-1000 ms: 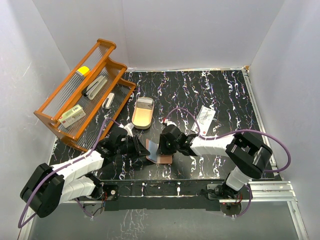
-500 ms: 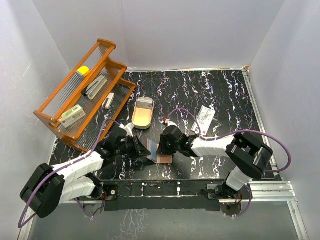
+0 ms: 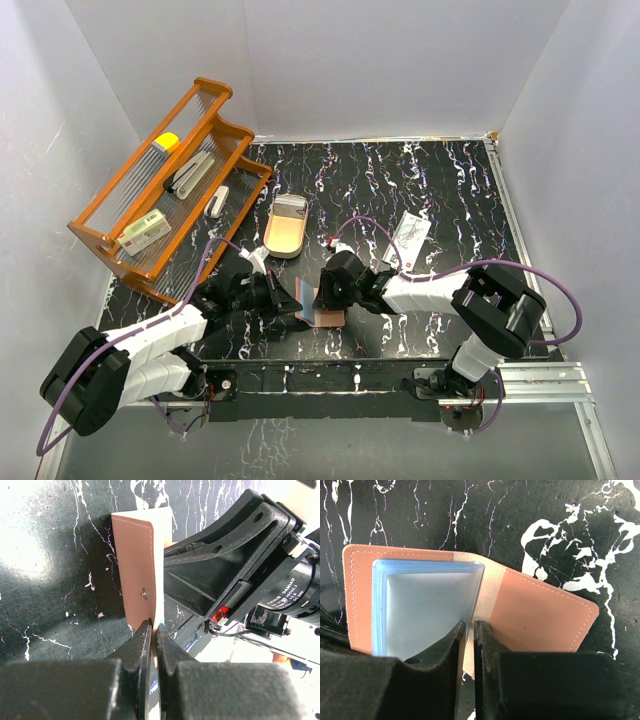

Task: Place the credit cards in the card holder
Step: Open the card holder at the center of the board.

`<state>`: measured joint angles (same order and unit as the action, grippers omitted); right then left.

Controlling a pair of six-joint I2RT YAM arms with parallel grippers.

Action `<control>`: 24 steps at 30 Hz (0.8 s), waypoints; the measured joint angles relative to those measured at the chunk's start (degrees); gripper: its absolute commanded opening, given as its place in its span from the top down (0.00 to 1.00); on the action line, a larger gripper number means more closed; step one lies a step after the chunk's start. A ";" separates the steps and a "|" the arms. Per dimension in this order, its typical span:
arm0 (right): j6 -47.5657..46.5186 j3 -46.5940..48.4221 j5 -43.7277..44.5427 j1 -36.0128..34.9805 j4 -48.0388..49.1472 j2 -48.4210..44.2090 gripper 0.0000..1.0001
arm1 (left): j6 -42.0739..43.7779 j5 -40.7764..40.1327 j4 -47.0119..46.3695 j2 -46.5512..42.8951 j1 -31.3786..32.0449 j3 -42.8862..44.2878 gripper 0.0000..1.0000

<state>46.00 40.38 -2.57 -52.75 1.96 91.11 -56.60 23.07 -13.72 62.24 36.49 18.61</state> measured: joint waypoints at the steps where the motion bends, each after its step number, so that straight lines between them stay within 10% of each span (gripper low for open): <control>1: 0.00 -0.02 0.02 0.00 0.02 0.00 0.88 | 0.00 0.00 -0.04 -0.02 0.00 0.00 1.00; 24: 2.67 1.42 -0.44 -0.02 -5.09 -9.03 0.41 | 2.21 -4.02 6.56 -1.99 0.00 0.24 1.00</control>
<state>48.66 41.80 -3.01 -52.77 -3.14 82.08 -54.39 19.05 -7.16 60.25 36.49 18.85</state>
